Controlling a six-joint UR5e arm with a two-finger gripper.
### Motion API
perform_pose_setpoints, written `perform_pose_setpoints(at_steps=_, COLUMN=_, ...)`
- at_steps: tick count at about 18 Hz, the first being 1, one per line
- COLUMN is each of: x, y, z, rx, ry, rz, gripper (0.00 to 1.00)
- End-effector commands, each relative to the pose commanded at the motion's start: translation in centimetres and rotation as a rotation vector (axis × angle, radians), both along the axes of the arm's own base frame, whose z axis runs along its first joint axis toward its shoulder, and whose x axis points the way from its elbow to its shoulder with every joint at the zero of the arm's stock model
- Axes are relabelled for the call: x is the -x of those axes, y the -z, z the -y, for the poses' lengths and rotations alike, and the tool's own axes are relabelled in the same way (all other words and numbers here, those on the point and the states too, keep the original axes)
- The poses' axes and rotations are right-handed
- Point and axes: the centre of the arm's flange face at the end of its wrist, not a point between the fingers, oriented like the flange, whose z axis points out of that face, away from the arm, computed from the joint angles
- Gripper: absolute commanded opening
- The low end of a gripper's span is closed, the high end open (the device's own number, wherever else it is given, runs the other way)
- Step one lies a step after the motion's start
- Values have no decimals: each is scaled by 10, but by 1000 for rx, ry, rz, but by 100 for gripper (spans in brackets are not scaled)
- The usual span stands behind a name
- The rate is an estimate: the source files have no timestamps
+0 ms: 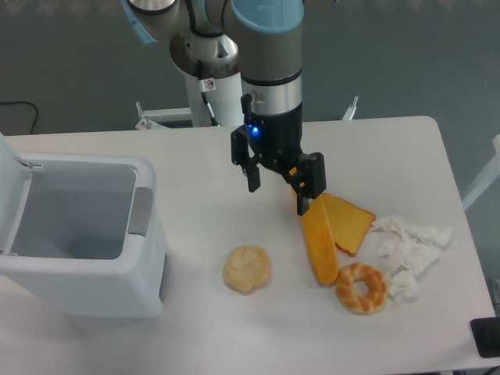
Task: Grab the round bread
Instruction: 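Move the open gripper down toward the round golden bread bun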
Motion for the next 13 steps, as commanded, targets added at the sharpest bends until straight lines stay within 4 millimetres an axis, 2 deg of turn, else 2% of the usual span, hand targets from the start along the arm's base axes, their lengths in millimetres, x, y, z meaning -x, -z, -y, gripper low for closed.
perform_pose_setpoints(at_steps=2, x=-6, y=11, z=-6, rx=10, ry=17, rz=17, gripper=100)
perform_pose_setpoints(at_steps=6, x=-7, y=30, z=-8, rx=30, ry=14, rz=44, gripper=100)
perform_pose_setpoints(at_steps=9, x=-11, y=38, z=-16, rx=38, ry=30, rz=53, gripper=100)
perform_pose_setpoints(at_steps=13, x=-14, y=63, z=-31, rx=61, ry=59, rz=83, gripper=100)
